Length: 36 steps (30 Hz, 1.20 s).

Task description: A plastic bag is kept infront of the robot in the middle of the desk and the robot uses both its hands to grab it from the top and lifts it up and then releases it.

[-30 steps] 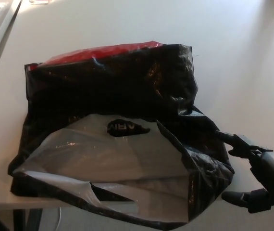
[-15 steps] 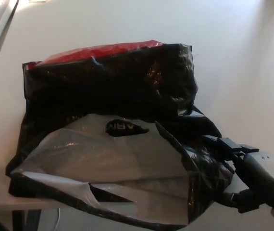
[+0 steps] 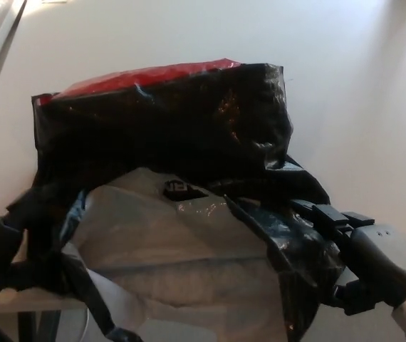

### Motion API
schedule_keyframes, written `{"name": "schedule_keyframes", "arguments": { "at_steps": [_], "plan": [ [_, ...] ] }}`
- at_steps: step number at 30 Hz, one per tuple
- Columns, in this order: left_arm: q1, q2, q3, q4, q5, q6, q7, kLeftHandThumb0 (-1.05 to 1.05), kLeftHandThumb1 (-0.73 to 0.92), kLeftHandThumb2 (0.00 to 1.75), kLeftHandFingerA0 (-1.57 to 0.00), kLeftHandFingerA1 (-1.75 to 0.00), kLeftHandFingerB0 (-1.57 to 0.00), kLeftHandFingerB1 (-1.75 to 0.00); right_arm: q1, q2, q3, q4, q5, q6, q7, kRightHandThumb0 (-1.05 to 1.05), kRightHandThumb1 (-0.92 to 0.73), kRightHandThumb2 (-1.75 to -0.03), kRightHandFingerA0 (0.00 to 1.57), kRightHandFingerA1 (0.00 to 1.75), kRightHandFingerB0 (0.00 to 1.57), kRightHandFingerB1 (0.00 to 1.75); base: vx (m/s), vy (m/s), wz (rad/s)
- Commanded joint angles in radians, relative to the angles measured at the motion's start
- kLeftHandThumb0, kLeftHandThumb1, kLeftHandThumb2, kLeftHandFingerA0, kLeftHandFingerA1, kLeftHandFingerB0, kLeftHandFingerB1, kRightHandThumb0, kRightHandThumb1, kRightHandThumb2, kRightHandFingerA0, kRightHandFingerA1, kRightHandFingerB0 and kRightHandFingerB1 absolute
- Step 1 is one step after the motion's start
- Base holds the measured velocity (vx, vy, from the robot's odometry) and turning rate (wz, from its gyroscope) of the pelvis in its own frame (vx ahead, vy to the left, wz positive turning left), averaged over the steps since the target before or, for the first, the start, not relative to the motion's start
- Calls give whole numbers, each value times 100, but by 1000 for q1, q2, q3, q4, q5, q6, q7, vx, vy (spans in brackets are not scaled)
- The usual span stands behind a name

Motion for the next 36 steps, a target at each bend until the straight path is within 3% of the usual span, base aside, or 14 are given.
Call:
{"name": "schedule_keyframes", "arguments": {
  "at_steps": [1,3,4,14,15,16,17,18,19,20,21,22,27,36],
  "plan": [
    [59,6,-33,-92,-30,-44,-104,-55,61,85,-30,-50,-17,-41,-13,-3,1,6,8,-3,-23,-65,-39,-73,40,49,6,29,0,0,0],
    [76,13,-34,-120,-45,-49,-126,-53,60,84,-29,-50,-16,-41,-12,-3,0,6,14,0,-14,-65,-40,-73,39,49,6,26,0,0,0],
    [86,23,-33,-132,-59,-58,-148,-46,73,62,-37,-42,-23,-30,-12,-2,-1,7,14,2,-16,-65,-39,-73,39,48,6,28,0,0,0],
    [120,73,-2,-122,-142,-68,-263,-55,59,83,-28,-49,-15,-40,-15,-3,-1,20,13,5,-22,-65,-39,-73,39,49,6,25,0,0,0],
    [123,73,1,-122,-144,-59,-264,-48,74,62,-41,-41,-25,-30,-13,-1,-4,21,20,2,-22,-55,-46,-54,53,41,17,29,0,0,0],
    [126,70,10,-124,-149,-42,-260,-43,70,60,-54,-50,-36,-37,-12,6,-10,26,32,-6,-31,-52,-39,-72,66,60,43,49,0,0,0],
    [126,64,15,-125,-154,-36,-257,-43,70,60,-54,-50,-36,-37,-12,10,-13,30,32,-11,-45,-52,-39,-72,66,60,43,49,0,0,0],
    [125,59,21,-127,-154,-36,-250,-33,66,58,-62,-59,-57,-49,-14,13,-17,37,36,-21,-56,-40,-49,-55,70,85,71,58,0,0,0],
    [131,54,21,-171,-139,15,-242,-6,77,53,-63,-175,-53,-151,-16,21,-25,50,56,-41,-59,-39,-49,-75,100,142,81,129,0,0,0],
    [135,52,22,-190,-133,38,-240,-6,77,53,-63,-175,-53,-151,-17,24,-28,55,64,-49,-60,-39,-49,-75,100,142,81,129,0,0,0],
    [143,58,20,-203,-120,55,-239,0,80,56,-67,-175,-55,-151,-11,29,-26,58,64,-53,-64,-22,-70,-55,68,175,48,175,0,0,0],
    [138,58,21,-203,-116,56,-239,4,78,59,-73,-175,-58,-169,-16,36,-31,75,80,-80,-70,-20,-72,-56,66,175,45,175,0,0,0],
    [124,29,37,-244,-178,122,-298,-3,78,58,-72,-175,-55,-174,-23,62,-91,104,221,-123,15,-31,-75,-51,55,175,45,159,0,0,0],
    [179,23,44,-550,-315,186,-434,-10,76,59,-81,-175,-61,-175,1,86,-191,-302,492,72,261,-38,-73,-55,59,175,48,156,0,0,0]
  ]
}}
